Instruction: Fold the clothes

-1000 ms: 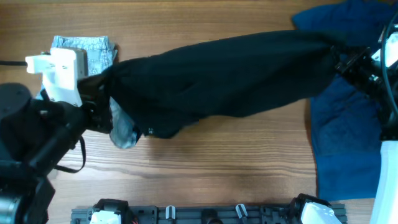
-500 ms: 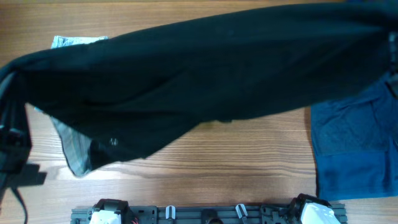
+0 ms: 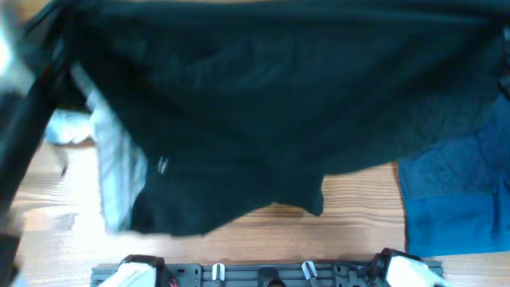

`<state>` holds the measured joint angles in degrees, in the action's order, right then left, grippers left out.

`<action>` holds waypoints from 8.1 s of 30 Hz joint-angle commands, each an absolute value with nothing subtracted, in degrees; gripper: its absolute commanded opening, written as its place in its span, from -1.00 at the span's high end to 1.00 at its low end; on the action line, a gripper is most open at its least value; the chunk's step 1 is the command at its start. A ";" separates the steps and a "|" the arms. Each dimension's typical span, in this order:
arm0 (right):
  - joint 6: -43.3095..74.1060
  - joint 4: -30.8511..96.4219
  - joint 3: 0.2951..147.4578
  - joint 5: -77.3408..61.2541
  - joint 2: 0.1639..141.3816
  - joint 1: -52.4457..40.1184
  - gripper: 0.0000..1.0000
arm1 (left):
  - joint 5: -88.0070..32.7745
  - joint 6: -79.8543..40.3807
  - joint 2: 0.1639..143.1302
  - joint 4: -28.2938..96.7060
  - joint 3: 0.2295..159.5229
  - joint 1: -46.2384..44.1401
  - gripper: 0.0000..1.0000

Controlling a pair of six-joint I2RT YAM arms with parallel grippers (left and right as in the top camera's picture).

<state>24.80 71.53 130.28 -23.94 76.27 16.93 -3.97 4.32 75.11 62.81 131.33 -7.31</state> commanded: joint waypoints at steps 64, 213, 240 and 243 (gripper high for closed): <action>9.39 92.09 128.22 -27.00 93.60 21.50 -0.89 | -8.99 16.19 106.45 87.37 115.83 -4.58 -0.82; 15.20 56.31 45.43 -26.63 88.73 12.45 0.92 | -9.06 6.79 120.75 65.10 77.91 2.61 0.92; 10.85 47.44 36.01 -38.17 87.00 12.34 -0.02 | -17.98 7.44 119.79 66.61 80.16 8.49 0.42; 6.55 45.50 36.47 -41.25 86.98 12.34 0.91 | -18.65 7.44 119.79 65.89 80.16 8.49 0.38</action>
<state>12.16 46.74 36.36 -34.17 87.68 12.51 -16.14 7.16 120.09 66.81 79.35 8.01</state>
